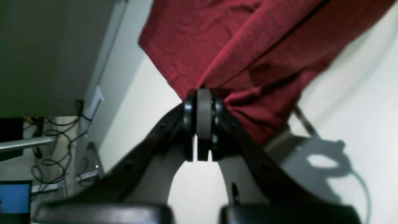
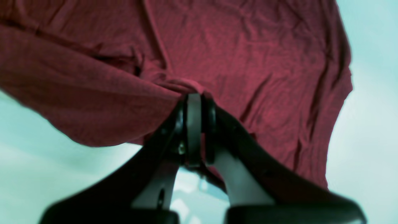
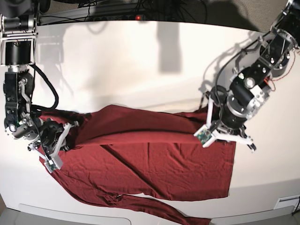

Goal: Fold the T-shirt properly
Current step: 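Grasp the shirt's shoulder corner with the right gripper, then lift the shirt edge with both grippers, pulling it taut between them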

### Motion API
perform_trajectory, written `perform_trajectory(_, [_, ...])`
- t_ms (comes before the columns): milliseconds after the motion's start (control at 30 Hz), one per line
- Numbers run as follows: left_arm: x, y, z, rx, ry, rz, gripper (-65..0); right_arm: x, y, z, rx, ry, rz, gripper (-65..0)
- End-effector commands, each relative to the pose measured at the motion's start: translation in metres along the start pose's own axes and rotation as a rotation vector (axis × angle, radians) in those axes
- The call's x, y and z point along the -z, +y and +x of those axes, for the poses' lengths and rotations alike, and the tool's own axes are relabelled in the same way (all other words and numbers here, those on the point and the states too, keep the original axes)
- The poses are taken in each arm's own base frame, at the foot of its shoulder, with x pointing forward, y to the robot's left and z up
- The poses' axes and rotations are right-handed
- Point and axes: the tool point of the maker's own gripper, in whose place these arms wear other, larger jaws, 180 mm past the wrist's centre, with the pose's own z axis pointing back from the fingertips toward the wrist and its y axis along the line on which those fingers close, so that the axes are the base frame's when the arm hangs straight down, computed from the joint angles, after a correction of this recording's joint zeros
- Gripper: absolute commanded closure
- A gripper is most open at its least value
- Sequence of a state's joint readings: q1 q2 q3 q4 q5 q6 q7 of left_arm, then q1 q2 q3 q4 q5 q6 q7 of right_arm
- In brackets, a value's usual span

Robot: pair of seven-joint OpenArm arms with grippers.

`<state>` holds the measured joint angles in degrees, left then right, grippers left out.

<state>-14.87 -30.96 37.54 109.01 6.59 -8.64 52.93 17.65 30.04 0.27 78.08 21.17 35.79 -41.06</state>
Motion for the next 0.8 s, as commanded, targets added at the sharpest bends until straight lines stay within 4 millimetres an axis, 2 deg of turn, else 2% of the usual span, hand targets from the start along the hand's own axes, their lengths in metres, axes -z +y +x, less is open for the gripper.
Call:
perform_trajectory(0, [-0.003,0.019,0.011,0.005,-0.035,0.054,0.0,-0.009,-0.014,0.024,-0.009,-0.066,-0.034,0.0])
perform_trajectory(333, [-0.003,0.025,0.023,0.009,-0.093,0.066,0.0,-0.013,-0.024,0.043,0.007,-0.113,-0.070,0.0])
perform_trajectory(767, [0.005,0.023,0.033,0.012,-0.186,0.058,0.0,-0.014,-0.034,0.046,0.046,-0.127,-0.119,0.0])
